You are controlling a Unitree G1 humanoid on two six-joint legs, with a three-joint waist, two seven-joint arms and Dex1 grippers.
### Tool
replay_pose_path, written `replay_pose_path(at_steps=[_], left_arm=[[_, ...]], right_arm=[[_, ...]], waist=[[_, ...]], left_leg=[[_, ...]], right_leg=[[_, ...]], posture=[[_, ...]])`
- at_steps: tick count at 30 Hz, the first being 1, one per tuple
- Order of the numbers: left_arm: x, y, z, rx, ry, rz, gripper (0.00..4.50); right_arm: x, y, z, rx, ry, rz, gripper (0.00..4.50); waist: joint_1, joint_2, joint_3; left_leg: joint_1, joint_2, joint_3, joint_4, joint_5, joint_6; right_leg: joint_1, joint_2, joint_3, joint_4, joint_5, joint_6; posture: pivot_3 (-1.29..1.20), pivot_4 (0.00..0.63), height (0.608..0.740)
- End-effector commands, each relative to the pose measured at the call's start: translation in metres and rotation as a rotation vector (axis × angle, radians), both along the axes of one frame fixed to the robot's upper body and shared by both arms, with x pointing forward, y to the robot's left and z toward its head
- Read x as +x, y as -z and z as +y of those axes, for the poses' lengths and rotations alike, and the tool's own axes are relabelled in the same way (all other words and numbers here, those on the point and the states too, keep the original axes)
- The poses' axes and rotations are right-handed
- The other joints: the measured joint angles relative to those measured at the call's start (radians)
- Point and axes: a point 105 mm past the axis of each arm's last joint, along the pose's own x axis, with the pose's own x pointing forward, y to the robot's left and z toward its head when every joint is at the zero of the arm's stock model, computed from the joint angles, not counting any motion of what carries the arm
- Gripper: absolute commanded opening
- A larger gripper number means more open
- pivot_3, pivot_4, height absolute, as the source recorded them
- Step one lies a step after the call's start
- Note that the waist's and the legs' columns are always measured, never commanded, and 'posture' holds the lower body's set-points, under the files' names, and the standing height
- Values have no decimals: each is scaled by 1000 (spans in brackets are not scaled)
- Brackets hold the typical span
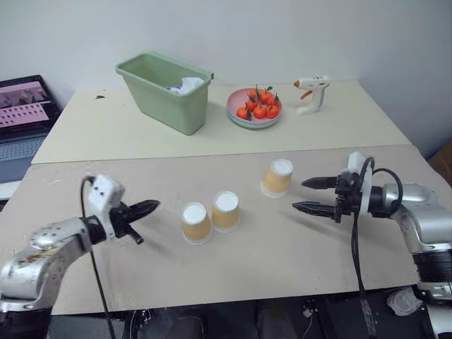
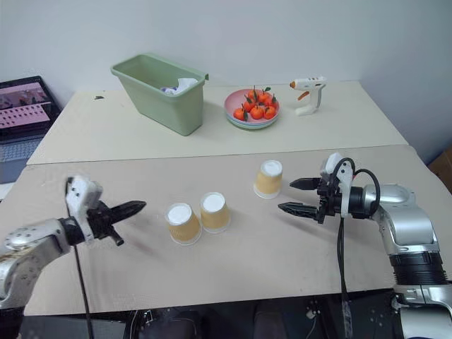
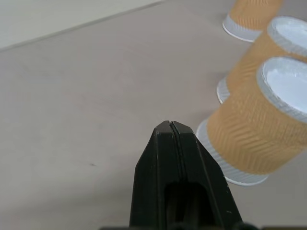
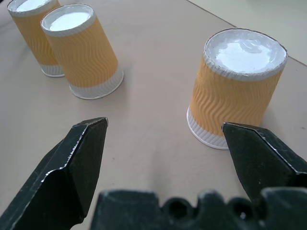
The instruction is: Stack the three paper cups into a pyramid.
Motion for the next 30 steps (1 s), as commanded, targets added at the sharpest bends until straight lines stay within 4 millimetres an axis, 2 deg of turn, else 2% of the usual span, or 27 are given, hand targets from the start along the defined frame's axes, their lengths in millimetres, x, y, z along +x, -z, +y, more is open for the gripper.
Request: replay_pose_path(at_steps=[1,5,9,12,14,16,21,26,30], left_arm=[[-10,-42,0,-9,56,-99,13],[-21,-70,-11,-27,135,-153,13],[-15,-112,-17,-164,133,-275,13],[-23,-134,-36,-228,237,-307,13],[-29,-132,-51,-206,320,-274,13],[-33,-121,-65,-166,404,-212,13],[-28,-102,-82,-126,490,-133,13],[-29,-88,-88,-88,544,-84,13],[-29,-86,-89,-86,554,-79,13]], right_arm=[[2,-15,-2,7,-11,-44,4500],[8,-7,-13,-73,12,-46,4500],[20,-5,-27,-114,75,-64,4500],[21,-7,-29,-104,71,-61,4500],[22,-6,-28,-101,74,-64,4500],[27,-5,-26,-85,92,-76,4500],[38,-4,-15,-52,102,-106,4500],[52,-5,-5,-25,120,-131,4500],[57,-6,2,-1,101,-134,4500]], waist=[[0,0,0],[-1,0,0],[0,0,0],[0,0,0],[-7,0,0],[-14,0,0],[-26,0,0],[-28,0,0],[-26,0,0]], left_leg=[[0,0,0,0,0,0],[0,0,0,0,0,0],[0,0,0,0,0,0],[0,0,0,0,0,-1],[0,0,0,0,0,-1],[0,0,0,0,0,-1],[0,0,0,0,0,-1],[0,0,0,0,1,-1],[0,0,0,0,1,-1]], right_leg=[[0,0,0,0,0,0],[0,0,0,0,0,0],[0,0,0,1,0,0],[0,0,0,0,0,0],[0,0,0,0,0,0],[0,0,0,0,0,0],[0,0,0,0,0,0],[0,0,1,1,0,0],[0,0,0,0,0,0]], posture=[[0,150,725],[0,150,725],[0,150,725],[0,150,725],[0,150,725],[0,150,725],[0,150,725],[0,150,725],[0,150,725]])
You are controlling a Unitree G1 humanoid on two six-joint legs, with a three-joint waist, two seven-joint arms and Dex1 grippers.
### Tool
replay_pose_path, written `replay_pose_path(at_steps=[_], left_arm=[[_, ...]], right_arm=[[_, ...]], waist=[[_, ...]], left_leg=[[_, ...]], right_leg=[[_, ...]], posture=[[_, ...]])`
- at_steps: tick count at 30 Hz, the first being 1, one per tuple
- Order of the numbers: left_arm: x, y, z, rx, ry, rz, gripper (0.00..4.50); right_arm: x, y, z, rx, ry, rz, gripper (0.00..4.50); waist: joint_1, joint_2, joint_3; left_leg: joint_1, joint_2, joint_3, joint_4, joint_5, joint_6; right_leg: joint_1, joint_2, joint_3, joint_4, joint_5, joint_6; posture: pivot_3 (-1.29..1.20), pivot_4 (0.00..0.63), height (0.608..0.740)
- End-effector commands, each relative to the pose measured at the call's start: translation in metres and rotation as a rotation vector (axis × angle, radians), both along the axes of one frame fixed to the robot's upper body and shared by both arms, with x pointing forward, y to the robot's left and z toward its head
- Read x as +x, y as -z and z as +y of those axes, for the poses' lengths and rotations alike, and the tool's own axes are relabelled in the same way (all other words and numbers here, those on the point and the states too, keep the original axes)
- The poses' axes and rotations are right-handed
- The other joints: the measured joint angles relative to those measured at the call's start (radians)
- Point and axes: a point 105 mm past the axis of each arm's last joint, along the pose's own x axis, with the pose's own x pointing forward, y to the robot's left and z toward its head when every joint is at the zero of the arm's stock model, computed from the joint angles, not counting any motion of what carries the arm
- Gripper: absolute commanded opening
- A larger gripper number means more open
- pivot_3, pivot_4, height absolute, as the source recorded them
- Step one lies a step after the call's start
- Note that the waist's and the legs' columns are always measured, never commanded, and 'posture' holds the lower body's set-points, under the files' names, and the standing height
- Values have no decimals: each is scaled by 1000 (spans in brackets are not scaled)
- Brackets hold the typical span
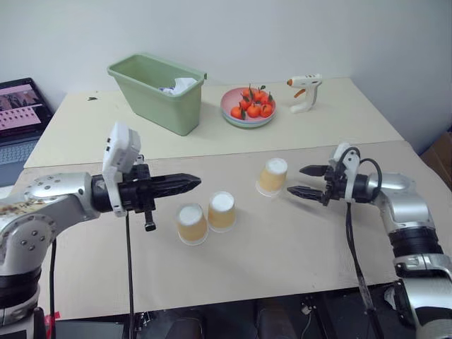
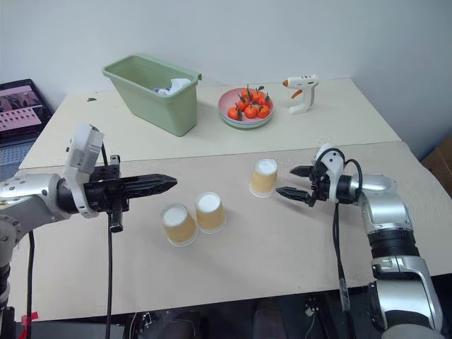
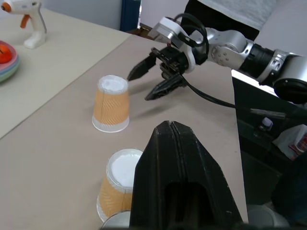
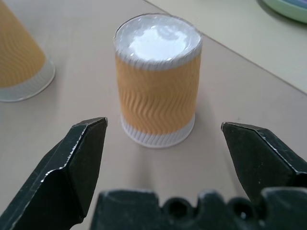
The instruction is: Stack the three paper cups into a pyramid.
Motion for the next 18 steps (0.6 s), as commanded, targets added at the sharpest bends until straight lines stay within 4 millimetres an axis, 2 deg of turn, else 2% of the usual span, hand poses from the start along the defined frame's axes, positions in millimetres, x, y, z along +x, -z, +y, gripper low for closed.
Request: replay_pose_path(at_steps=[1,8,17,18], left_arm=[[-1,-5,0,8,8,-43,13],[0,0,1,18,-6,-38,13],[0,-2,2,-14,-60,-54,13],[-1,-2,2,-19,-69,-55,0]], right_arm=[[5,-13,8,20,-32,-54,4500],[15,-14,34,64,-79,-57,4500],[35,-21,55,131,-84,-78,4500],[36,-23,56,145,-88,-76,3982]], waist=[[0,0,0],[-3,0,0],[-3,0,0],[-3,0,0]], left_leg=[[0,0,0,0,0,0],[0,0,0,0,0,0],[0,0,0,0,1,-1],[0,0,0,0,1,-1]], right_leg=[[0,0,0,0,0,0],[0,0,0,0,0,0],[-1,0,0,0,0,0],[-1,0,0,0,0,0]], posture=[[0,150,725],[0,150,725],[0,150,725],[0,150,725]])
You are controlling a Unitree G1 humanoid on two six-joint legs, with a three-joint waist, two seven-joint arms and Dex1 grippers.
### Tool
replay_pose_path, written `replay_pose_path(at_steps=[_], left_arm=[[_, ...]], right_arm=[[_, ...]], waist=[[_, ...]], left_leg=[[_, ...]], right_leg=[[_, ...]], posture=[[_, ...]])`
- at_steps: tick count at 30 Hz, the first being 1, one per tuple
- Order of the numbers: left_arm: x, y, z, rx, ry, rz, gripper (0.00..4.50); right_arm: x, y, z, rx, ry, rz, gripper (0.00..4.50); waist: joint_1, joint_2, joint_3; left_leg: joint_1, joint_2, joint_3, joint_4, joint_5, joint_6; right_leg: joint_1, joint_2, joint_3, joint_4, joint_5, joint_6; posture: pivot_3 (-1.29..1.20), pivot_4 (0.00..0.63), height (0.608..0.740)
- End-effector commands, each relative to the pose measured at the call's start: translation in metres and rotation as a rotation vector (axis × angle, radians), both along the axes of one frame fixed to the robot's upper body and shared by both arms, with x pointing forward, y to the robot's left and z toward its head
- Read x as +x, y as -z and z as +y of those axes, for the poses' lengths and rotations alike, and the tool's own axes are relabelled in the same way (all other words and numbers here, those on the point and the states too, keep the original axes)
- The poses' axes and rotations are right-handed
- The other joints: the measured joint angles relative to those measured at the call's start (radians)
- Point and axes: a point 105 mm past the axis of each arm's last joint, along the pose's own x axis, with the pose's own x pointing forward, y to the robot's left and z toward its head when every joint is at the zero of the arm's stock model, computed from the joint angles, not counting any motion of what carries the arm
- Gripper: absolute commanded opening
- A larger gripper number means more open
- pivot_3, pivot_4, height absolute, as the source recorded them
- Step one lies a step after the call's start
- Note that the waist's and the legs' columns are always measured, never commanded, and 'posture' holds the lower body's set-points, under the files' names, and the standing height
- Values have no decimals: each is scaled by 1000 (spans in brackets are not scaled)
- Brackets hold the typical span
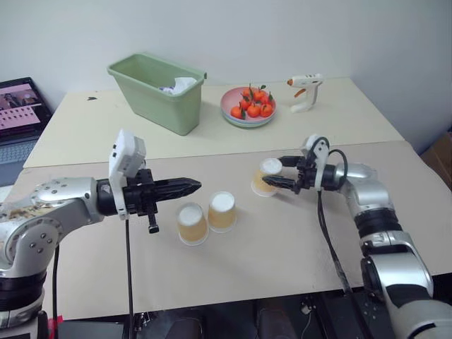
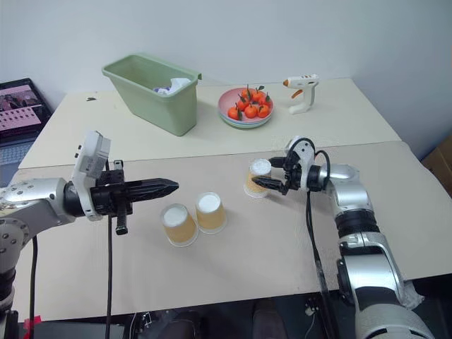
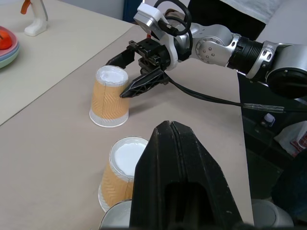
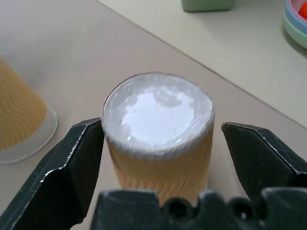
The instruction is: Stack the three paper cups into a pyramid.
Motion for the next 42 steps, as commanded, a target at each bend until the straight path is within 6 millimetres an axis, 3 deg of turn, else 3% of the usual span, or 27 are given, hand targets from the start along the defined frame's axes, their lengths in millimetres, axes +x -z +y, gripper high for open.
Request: replay_pose_path(at_steps=[1,2,4,10,17,21,24,27,29,35,42], left_arm=[[-5,-12,3,-23,-33,-66,0],[-5,-12,4,-26,-42,-67,0],[-7,-11,7,-31,-62,-65,0],[-10,-2,26,-21,-162,-44,0],[-20,12,54,-13,-279,-1,0],[-18,14,58,-33,-312,-9,0],[-17,15,56,-41,-315,-14,0],[-16,17,50,-56,-303,-20,0],[-15,17,47,-65,-300,-25,0],[-15,16,46,-74,-304,-33,0],[-14,13,50,-79,-329,-52,0]], right_arm=[[6,-19,2,44,-9,-60,3794],[6,-19,3,45,-14,-59,3347],[8,-17,3,34,-6,-52,2876],[1,-25,-1,21,-61,-48,2851],[-28,-87,14,16,-299,-130,2851],[-49,-130,38,103,-465,-126,2851],[-67,-145,55,158,-583,-89,2851],[-91,-143,84,172,-734,-43,2851],[-99,-129,97,147,-786,-15,2851],[-97,-89,119,51,-799,23,2851],[-95,-86,134,32,-843,-2,2851]], waist=[[0,0,0],[0,0,0],[0,0,0],[-1,1,0],[-7,3,2],[-9,4,3],[-8,4,3],[-6,4,3],[-3,4,3],[3,4,2],[2,4,2]], left_leg=[[0,0,0,0,0,0],[0,0,0,0,0,0],[0,0,0,0,0,0],[0,0,0,0,0,0],[0,0,0,0,0,0],[0,1,0,0,0,0],[0,1,0,0,0,0],[0,1,0,0,0,0],[-1,1,-1,0,-1,0],[-1,1,-1,0,-1,-1],[-1,1,-1,0,-1,-2]], right_leg=[[0,0,0,0,0,0],[0,0,0,0,0,0],[0,0,0,0,0,0],[0,0,0,0,0,0],[-1,0,0,0,0,0],[-1,0,0,1,0,0],[-1,1,0,1,0,0],[-1,1,0,0,0,0],[-2,1,0,1,0,0],[-3,0,0,1,0,-1],[-5,1,0,1,1,-1]], posture=[[0,150,725],[0,150,725],[0,150,725],[0,150,725],[0,150,725],[0,150,725],[0,150,725],[0,150,725],[0,150,725],[0,150,725],[0,150,725]])
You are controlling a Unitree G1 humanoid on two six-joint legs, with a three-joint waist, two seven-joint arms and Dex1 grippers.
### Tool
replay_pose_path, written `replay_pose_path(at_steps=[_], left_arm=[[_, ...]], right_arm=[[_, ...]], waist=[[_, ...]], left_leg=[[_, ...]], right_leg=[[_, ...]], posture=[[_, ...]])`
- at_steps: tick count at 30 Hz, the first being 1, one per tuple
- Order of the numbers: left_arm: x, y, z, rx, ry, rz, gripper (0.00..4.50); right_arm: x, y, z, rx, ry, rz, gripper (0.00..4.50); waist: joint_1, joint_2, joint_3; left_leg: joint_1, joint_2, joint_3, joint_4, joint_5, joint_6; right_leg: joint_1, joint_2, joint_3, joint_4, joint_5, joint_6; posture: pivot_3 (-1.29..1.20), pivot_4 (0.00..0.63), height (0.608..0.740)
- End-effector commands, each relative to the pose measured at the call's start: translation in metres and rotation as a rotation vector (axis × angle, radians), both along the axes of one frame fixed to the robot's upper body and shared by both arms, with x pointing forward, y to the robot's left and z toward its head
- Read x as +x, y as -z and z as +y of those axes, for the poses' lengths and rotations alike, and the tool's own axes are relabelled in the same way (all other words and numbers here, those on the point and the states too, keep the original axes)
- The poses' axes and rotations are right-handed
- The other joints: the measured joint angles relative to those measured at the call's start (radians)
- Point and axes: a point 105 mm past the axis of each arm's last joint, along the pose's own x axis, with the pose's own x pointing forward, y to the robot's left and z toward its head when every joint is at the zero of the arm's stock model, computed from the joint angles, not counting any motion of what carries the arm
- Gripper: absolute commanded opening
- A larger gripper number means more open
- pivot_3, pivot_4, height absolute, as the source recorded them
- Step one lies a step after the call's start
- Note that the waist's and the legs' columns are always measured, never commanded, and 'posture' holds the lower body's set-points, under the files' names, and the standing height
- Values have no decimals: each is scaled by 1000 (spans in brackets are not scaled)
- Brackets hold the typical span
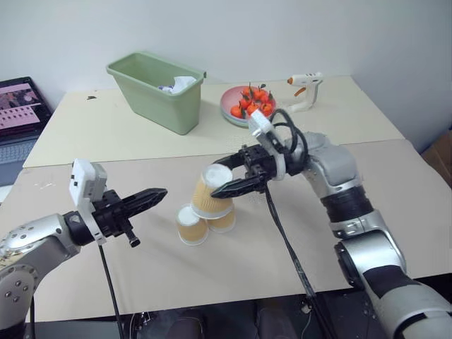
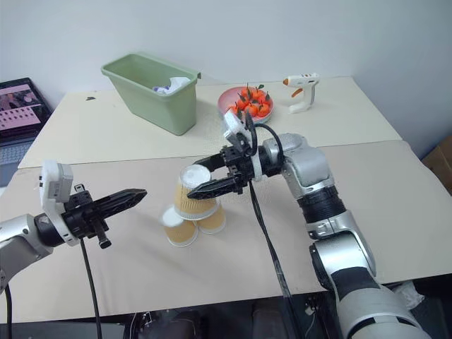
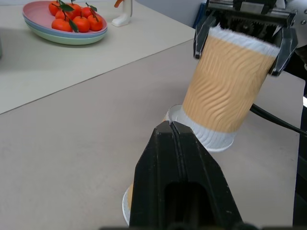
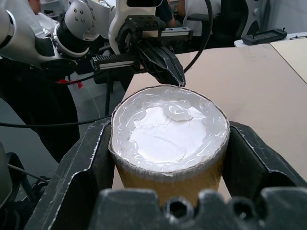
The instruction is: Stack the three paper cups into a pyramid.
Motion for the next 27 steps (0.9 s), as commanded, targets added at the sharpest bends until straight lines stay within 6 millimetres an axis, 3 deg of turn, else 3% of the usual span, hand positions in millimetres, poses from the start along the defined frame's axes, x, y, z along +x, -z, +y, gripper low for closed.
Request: replay_pose_path(at_steps=[1,18,20,22,27], left_arm=[[-2,-11,-1,8,-6,-67,0],[-7,-12,2,-8,-45,-83,0],[-7,-12,2,-9,-47,-83,0],[-7,-12,1,-11,-47,-84,0],[-5,-14,1,-15,-46,-87,0]], right_arm=[[-4,-18,9,26,-55,-80,2851],[-3,-13,31,26,-98,-58,2851],[2,-10,34,28,-74,-50,3836],[5,-7,34,25,-52,-47,4324],[7,-3,28,3,-47,-40,4463]], waist=[[-1,0,0],[-2,0,0],[-4,0,0],[-3,0,0],[-3,0,0]], left_leg=[[0,0,0,0,0,0],[-1,0,0,0,0,-1],[0,1,0,0,0,-2],[-1,1,1,0,0,-2],[-7,0,1,0,0,-3]], right_leg=[[0,0,0,0,0,0],[-3,0,0,1,1,-1],[-4,0,-1,1,1,-1],[-4,0,-1,1,1,-2],[-10,0,-1,2,1,-2]], posture=[[0,150,725],[0,150,725],[0,150,725],[0,150,725],[0,150,725]])
